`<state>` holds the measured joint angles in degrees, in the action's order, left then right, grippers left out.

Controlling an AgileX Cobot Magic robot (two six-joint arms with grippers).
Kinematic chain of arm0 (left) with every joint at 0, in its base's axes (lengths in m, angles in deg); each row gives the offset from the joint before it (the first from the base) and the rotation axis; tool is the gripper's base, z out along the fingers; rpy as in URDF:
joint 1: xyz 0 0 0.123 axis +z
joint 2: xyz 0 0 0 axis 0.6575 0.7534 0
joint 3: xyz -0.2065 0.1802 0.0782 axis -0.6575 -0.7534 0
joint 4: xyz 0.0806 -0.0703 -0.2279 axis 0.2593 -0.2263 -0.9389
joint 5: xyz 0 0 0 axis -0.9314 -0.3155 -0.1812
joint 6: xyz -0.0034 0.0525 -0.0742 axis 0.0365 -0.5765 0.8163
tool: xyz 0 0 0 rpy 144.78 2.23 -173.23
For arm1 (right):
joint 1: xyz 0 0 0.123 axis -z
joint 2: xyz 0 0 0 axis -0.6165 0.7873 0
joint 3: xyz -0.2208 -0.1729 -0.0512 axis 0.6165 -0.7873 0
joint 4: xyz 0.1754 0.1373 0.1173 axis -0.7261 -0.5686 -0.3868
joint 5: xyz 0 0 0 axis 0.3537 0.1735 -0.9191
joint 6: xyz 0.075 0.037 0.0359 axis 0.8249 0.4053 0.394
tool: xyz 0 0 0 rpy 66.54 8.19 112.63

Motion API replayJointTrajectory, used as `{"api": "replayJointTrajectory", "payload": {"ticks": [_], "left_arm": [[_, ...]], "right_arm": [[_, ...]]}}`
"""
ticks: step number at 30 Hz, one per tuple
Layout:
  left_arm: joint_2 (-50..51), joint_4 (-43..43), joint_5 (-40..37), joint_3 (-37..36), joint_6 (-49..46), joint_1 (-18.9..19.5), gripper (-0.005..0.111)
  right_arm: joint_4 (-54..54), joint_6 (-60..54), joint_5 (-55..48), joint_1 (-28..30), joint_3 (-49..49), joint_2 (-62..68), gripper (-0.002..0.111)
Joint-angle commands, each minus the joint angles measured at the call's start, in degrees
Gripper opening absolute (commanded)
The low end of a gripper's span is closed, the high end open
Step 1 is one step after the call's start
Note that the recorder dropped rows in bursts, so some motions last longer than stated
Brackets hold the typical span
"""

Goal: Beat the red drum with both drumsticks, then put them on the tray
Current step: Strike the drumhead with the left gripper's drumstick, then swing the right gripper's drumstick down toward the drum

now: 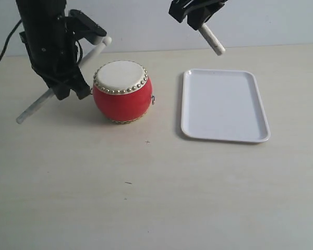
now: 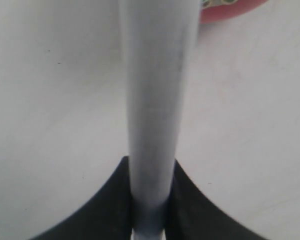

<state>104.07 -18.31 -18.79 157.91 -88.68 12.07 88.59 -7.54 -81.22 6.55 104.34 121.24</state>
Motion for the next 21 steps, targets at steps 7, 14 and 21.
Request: {"api": "replayJointTrajectory", "payload": {"ticks": [7,14,21], "left_arm": [[8.62,1.04,0.03,0.02,2.77,-0.09,0.000],[-5.67,1.90,0.03,0.02,3.14,-0.09,0.000],[-13.36,3.70,0.03,0.02,3.14,-0.09,0.000]], "right_arm": [[-2.00,-0.35,0.29,0.19,0.42,0.88,0.000],[-2.74,-0.35,0.29,0.19,0.42,0.88,0.000],[-2.69,-0.35,0.29,0.19,0.42,5.19,0.000]]}}
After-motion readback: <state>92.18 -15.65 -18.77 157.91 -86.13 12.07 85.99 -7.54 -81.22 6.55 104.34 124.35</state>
